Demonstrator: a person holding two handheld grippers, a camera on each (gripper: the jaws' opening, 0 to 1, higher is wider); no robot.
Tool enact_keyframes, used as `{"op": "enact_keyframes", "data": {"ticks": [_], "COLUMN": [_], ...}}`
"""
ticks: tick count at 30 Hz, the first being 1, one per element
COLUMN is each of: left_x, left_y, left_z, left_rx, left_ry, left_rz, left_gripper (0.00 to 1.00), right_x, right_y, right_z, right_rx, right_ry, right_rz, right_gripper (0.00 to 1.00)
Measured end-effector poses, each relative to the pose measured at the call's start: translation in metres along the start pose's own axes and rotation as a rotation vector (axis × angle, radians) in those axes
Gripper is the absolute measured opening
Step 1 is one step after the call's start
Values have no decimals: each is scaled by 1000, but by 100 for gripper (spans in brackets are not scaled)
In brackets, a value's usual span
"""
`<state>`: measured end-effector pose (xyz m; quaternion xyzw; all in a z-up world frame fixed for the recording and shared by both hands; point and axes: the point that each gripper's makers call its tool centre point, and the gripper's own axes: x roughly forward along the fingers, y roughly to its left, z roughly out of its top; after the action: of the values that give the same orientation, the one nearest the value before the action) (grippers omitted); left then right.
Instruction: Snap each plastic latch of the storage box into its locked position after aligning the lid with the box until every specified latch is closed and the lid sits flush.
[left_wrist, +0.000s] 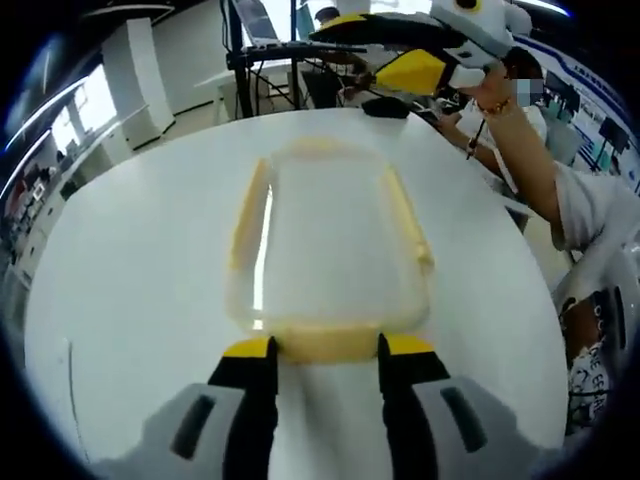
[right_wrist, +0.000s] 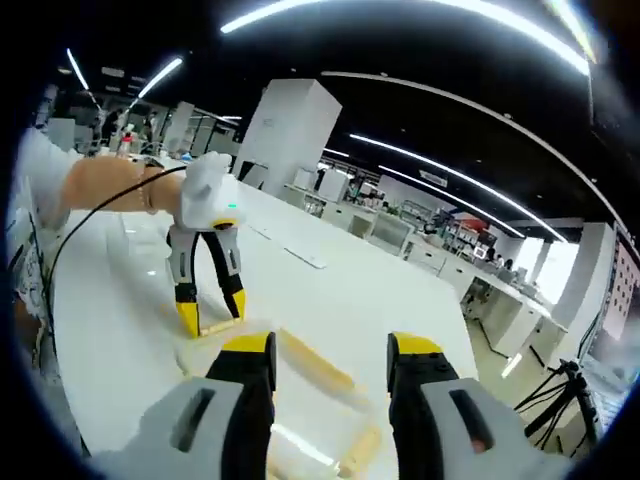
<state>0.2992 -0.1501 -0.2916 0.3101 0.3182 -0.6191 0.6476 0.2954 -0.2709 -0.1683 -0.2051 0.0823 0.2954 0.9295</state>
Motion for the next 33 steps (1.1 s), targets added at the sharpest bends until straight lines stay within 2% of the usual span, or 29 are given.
{"op": "enact_keyframes", "data": {"ticks": [4,8,10,13,17,24,29,33], "left_x": [-6,-11,-12,-13,-15,-18,-19,-20], "left_y": [-5,-10,-11,-13,-15,-20,-22,-23], "left_z": [-7,-14,-15,-17,-19,-22,-24,-25], "left_rx": [8,13,14,17,20,24,26,29], "left_ry": [11,17,17,22,27,36,40,40], "left_rz": [-8,-16,-18,-20,-24,-27,-24,-27], "left_gripper": [39,39,39,39,39,39,39,39], "right_x": [0,-1,-2,-4,-9,-17,-23,-19], "right_y": [-6,-1,2,9,16,11,20,18], "right_z": [-17,-40,-57,-73,-82,-97,-111,-119], "right_rx": [-77,-130,-173,-220,-247,-313,-326,-359], "right_ry": [85,194,285,379,447,590,683,728], "right_rz": [62,185,248,316,404,467,554,566], "right_gripper": [43,43,45,48,46,46,45,45]}}
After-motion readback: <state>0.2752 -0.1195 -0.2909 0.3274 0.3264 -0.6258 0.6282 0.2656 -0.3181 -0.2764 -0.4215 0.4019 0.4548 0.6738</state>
